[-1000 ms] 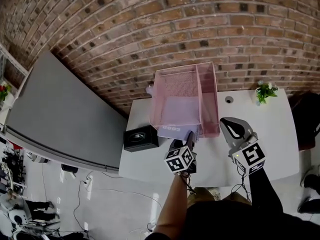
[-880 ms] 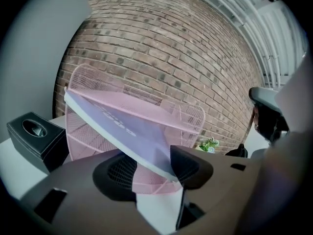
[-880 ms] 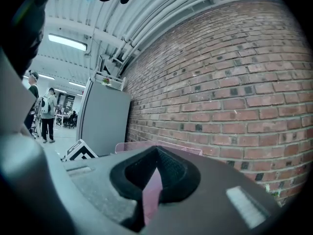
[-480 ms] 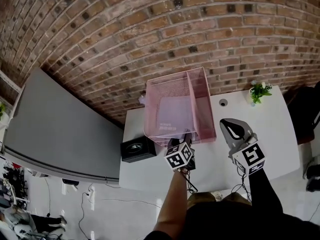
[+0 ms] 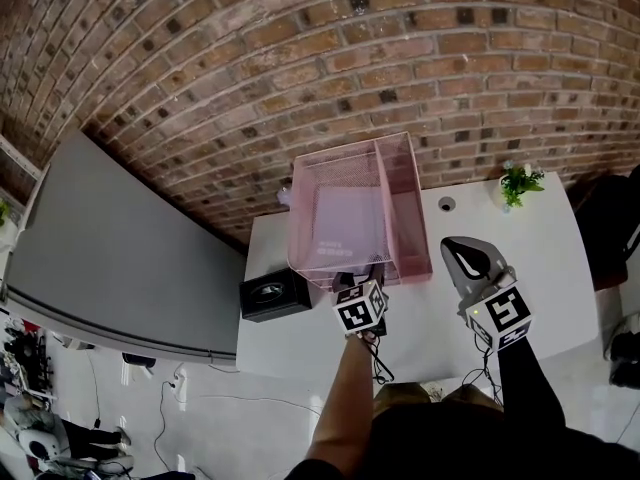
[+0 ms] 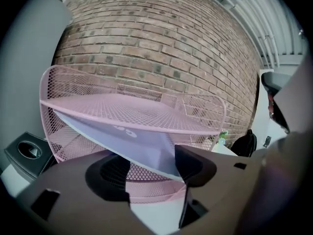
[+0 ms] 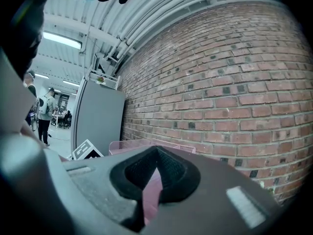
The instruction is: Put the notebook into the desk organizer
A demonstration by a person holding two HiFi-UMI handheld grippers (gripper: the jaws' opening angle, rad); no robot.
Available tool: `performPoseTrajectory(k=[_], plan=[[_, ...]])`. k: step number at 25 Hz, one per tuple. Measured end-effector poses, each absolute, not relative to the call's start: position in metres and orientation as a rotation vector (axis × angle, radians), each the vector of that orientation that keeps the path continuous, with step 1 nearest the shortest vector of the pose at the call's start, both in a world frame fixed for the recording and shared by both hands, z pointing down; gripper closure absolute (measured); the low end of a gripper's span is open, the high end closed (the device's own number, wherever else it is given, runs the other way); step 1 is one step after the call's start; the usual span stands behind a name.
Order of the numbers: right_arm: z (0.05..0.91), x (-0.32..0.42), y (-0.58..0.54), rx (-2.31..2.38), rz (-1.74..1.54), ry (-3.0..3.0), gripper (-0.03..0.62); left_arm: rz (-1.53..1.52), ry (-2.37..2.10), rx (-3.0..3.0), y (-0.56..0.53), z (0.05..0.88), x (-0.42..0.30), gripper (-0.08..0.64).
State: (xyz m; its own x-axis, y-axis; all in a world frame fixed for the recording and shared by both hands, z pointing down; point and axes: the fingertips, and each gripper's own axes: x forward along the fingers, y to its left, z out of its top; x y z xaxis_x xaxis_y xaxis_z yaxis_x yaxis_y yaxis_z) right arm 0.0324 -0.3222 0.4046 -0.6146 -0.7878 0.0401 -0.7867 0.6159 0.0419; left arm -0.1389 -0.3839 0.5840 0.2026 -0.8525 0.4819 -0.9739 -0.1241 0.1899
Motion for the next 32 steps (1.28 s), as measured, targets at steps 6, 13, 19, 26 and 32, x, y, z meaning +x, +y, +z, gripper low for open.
performPoseTrajectory(k=[6, 13, 19, 26, 32], plan=[[0.402, 0.024, -0.318, 1.322, -0.045, -2.787, 0.592, 0.400, -1.681, 2.068, -0.379, 0.581, -0.139, 0.233], [0.398, 0.011, -0.313, 1.268, -0.076, -2.796, 0.592, 0.586, -1.548, 2.124, -0.368, 0.590, -0.130, 0.089], [0.399, 0.005, -0.309, 1.271, -0.050, -2.812, 0.592, 0.867, -1.481, 2.175, -0.351, 0.603, -0.127, 0.067], [0.397, 0.004, -0.303, 1.246, -0.076, -2.816, 0.592, 0.806, -1.525, 2.108, -0.338, 0.617, -0.138, 0.069], [0.400, 0.003, -0.294, 1.246, -0.049, -2.828, 0.592, 0.794, -1.521, 2.097, -0.318, 0.617, -0.135, 0.069]])
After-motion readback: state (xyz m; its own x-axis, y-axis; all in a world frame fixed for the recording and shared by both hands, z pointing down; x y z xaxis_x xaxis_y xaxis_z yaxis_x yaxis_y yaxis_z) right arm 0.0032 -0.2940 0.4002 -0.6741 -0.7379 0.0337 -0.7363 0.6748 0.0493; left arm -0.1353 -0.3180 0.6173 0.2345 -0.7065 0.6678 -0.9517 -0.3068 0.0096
